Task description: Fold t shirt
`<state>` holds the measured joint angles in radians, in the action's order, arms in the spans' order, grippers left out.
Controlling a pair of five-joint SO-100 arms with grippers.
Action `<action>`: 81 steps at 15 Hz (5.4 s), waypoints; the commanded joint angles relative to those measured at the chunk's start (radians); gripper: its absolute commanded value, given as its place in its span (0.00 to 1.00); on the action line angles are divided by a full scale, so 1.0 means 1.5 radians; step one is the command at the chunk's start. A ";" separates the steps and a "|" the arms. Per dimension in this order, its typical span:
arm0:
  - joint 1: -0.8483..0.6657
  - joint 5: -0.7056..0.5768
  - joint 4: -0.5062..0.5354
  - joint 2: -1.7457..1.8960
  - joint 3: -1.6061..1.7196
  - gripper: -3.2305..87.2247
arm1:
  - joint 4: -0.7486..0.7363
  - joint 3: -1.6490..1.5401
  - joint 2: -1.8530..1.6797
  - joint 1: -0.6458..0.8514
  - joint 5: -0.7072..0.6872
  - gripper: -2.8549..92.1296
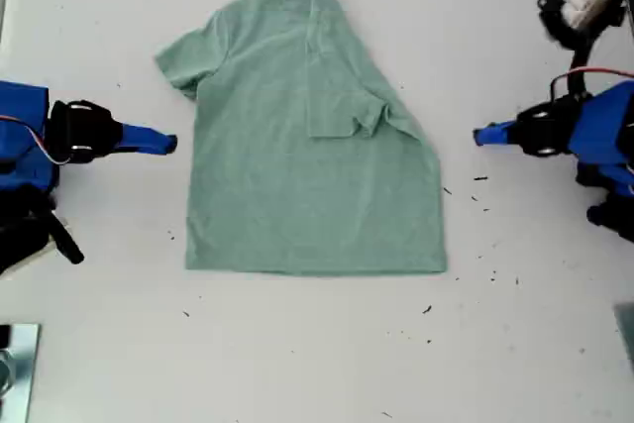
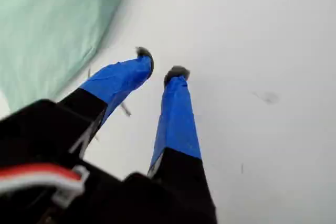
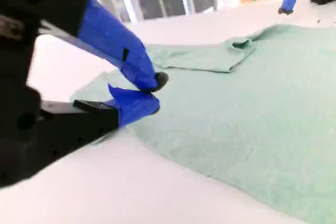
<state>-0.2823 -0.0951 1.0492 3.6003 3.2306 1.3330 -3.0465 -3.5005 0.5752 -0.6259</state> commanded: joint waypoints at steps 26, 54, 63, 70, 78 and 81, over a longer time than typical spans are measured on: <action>-0.336 -0.191 0.311 -0.991 -0.940 0.42 | 0.012 -0.034 -0.003 -0.109 0.263 0.05; -0.419 -0.233 -0.030 -1.288 -0.796 0.03 | 0.012 -0.035 -0.003 -0.142 0.267 0.05; -0.245 -0.292 -0.169 -1.183 -0.938 0.03 | 0.012 -0.035 -0.003 -0.150 0.278 0.05; -0.144 -0.361 -0.111 -1.663 -1.322 0.21 | 0.012 -0.035 -0.003 -0.160 0.290 0.05; -0.172 -0.251 0.121 -1.128 -1.013 0.03 | 0.013 -0.035 -0.003 -0.178 0.289 0.05; -0.125 -0.122 -0.063 -0.864 -0.512 0.03 | 0.017 -0.032 -0.003 -0.201 0.304 0.05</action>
<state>-0.5123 -0.3712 1.0232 2.1368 2.1476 1.3622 -3.0465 -3.5036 0.2899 -0.1856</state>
